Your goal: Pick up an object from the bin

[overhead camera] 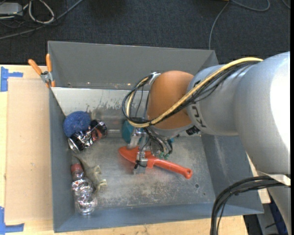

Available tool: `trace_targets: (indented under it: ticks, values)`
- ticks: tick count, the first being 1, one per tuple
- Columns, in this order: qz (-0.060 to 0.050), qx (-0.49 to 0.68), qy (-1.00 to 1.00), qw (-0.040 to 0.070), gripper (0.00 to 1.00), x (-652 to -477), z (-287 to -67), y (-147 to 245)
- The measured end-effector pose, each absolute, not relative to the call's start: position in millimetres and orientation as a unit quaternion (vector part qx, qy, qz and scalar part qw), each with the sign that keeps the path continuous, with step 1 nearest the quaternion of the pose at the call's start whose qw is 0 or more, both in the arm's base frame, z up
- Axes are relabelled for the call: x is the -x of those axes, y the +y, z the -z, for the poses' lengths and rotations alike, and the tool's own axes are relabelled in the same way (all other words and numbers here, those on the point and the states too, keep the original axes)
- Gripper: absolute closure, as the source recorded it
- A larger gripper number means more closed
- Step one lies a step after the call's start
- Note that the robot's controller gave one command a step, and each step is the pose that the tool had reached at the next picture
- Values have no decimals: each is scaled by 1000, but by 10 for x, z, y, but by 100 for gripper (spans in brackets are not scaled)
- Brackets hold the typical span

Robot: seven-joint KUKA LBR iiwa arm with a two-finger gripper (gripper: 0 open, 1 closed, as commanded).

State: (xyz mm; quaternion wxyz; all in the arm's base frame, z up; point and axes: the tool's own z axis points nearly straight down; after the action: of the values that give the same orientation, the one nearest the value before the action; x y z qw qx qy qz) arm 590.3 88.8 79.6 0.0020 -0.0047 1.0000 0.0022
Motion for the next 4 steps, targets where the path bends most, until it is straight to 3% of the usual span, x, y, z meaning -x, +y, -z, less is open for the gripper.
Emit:
trace_targets:
  ticks: [1, 4]
  values:
    - [-3, -5, 1000, 10, 100, -6051, -784, 781]
    - [-5, -9, 1000, 13, 100, -6113, -782, 827]
